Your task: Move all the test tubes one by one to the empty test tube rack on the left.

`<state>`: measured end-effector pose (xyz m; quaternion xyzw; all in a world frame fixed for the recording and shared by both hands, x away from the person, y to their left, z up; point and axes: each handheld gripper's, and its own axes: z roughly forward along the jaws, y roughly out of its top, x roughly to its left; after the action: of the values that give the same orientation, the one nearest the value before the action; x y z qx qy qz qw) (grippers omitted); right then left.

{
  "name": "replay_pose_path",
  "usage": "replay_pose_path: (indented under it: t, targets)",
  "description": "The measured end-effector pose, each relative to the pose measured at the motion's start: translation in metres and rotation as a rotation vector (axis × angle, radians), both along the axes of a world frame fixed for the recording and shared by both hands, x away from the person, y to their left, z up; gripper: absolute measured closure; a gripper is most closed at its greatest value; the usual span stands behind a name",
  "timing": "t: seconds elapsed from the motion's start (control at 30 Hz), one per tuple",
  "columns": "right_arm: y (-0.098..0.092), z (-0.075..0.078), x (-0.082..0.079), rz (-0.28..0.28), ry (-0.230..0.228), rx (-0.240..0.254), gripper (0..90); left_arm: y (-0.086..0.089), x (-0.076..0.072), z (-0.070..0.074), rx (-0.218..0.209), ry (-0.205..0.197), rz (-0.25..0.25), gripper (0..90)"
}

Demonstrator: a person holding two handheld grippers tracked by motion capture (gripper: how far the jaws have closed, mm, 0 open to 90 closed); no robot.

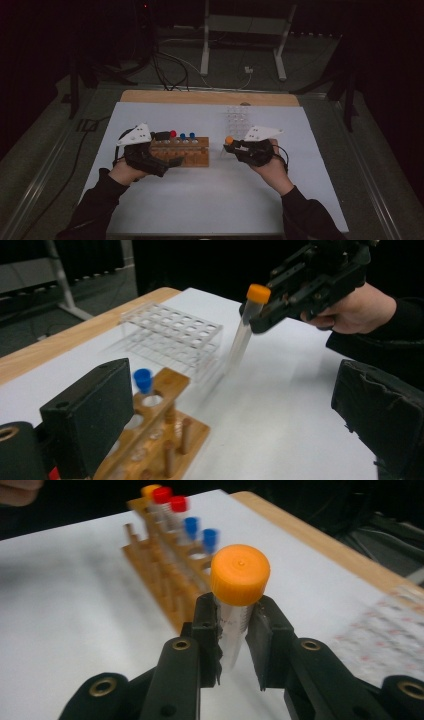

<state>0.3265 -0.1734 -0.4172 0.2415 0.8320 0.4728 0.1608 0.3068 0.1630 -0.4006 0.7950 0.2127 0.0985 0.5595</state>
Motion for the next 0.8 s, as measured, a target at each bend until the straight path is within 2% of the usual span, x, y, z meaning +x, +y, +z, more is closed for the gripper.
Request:
replay_pose_path:
  t: [0.13,0.43,0.6,0.8]
  targets:
    - [0.008,-0.006,-0.013,0.036,0.01,-0.005,75.4,-0.011,-0.003,-0.002,0.026,0.007,-0.044,4.2]
    - [0.025,-0.018,-0.029,0.105,0.028,-0.025,75.4,-0.033,-0.014,-0.008,0.05,0.005,-0.107,4.3]
    - [0.032,-0.019,-0.034,0.132,0.026,-0.03,75.4,-0.037,-0.016,-0.009,0.039,0.006,-0.121,6.1]
    - [0.041,-0.019,-0.04,0.165,0.035,-0.031,75.4,-0.044,-0.019,-0.014,0.03,-0.006,-0.138,18.2]
